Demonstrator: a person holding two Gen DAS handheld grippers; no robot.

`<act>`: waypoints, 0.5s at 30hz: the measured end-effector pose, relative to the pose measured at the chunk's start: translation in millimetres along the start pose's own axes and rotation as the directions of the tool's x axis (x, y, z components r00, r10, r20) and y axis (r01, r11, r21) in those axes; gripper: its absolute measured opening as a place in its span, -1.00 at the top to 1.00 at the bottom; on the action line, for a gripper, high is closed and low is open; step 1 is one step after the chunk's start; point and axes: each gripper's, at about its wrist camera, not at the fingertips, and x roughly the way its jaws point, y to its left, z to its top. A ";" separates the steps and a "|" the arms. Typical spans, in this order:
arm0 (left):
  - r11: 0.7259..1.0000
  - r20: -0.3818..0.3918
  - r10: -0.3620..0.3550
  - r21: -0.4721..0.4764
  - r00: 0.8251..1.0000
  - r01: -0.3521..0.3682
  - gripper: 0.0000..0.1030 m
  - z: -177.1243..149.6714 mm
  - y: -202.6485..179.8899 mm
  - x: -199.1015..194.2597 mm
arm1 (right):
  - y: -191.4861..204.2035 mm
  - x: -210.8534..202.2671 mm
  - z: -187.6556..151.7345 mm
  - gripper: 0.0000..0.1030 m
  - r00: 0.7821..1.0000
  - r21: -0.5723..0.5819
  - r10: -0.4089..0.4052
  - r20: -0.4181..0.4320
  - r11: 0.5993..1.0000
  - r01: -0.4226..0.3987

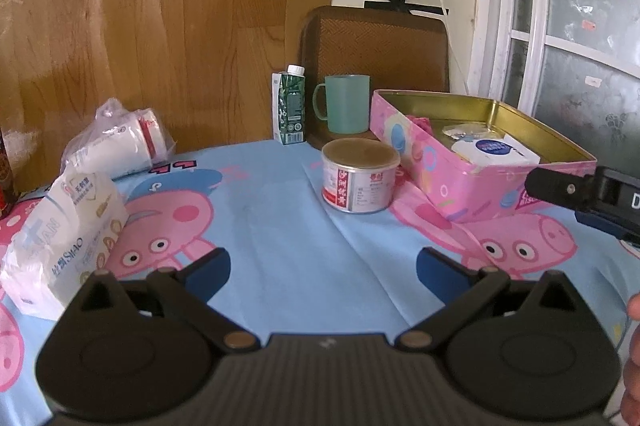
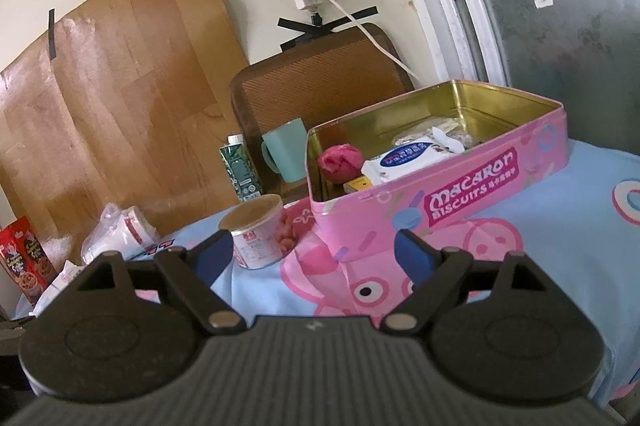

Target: Organize soft objects

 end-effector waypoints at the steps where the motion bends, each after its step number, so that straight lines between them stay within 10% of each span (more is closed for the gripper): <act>1: 1.000 0.002 0.003 0.004 1.000 -0.003 -0.99 0.0 -0.9 -0.5 | -0.3 0.1 -0.4 -0.74 1.000 0.001 0.001 -0.001 1.000 -0.001; 15: 0.998 0.035 0.041 0.051 0.999 -0.043 -0.99 4.3 -10.2 -1.3 | -3.8 -0.4 -3.1 -0.75 1.000 0.010 0.004 -0.016 1.000 -0.003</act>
